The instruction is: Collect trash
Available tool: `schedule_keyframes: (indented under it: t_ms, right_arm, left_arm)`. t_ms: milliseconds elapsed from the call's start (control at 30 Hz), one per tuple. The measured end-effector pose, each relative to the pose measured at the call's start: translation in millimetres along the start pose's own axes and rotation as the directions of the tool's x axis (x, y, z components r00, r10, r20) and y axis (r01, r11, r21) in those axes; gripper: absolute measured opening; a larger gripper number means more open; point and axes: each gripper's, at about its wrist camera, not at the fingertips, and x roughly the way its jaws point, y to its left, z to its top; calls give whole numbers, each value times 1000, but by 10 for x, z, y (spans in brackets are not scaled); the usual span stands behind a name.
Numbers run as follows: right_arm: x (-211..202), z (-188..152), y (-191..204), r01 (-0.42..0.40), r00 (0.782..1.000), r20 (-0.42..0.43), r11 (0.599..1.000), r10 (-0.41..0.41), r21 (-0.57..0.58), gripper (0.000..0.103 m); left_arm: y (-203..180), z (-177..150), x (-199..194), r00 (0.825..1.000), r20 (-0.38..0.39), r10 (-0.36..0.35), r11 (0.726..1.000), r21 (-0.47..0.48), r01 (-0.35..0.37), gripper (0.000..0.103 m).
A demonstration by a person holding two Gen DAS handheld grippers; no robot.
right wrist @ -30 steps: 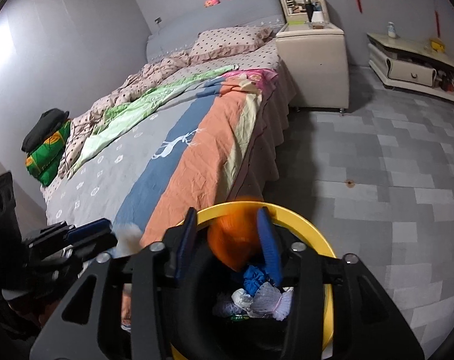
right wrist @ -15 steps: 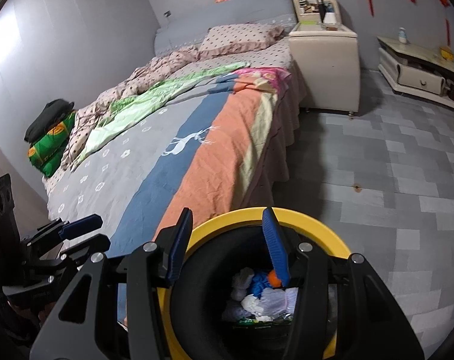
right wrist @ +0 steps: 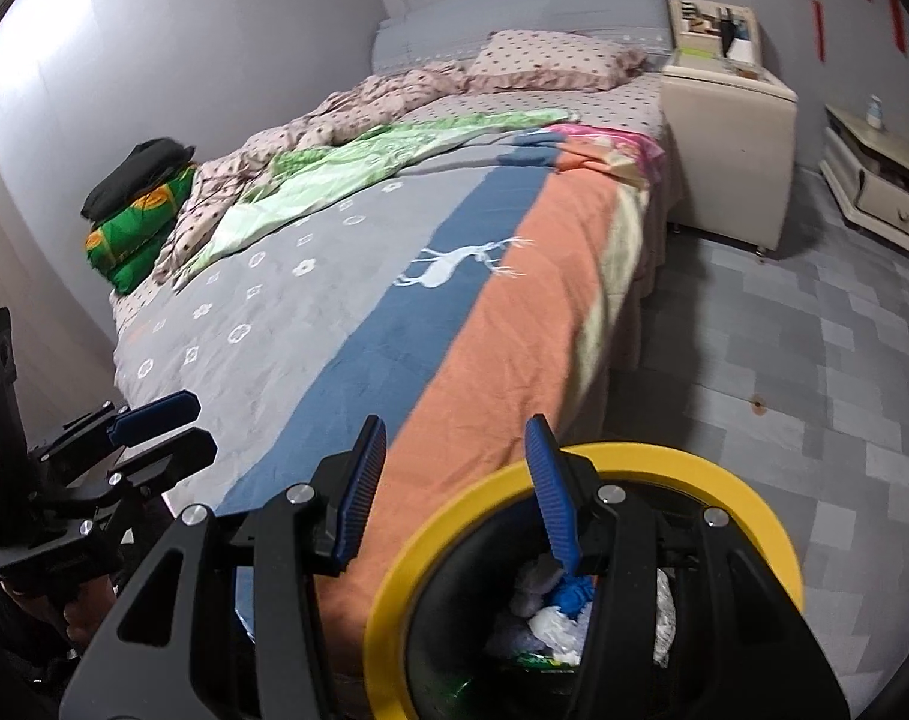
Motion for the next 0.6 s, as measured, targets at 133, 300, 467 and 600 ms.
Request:
schedule_keyframes:
  t_ms: [133, 300, 467, 600]
  right_arm:
    - [172, 74, 249, -18, 1000, -27, 999, 16, -51, 47]
    - [407, 159, 582, -46, 997, -61, 994, 40, -102, 47]
    - [629, 229, 871, -66, 994, -94, 989, 54, -135, 47]
    - [803, 261, 1077, -77, 991, -119, 985, 58, -156, 47]
  left_arm:
    - [199, -31, -63, 999, 0, 35, 998, -47, -35, 49]
    - [468, -88, -126, 997, -7, 77, 993, -93, -78, 49]
    - [753, -140, -198, 994, -7, 114, 983, -142, -113, 49]
    - [968, -195, -249, 988, -10, 155, 972, -176, -154, 49]
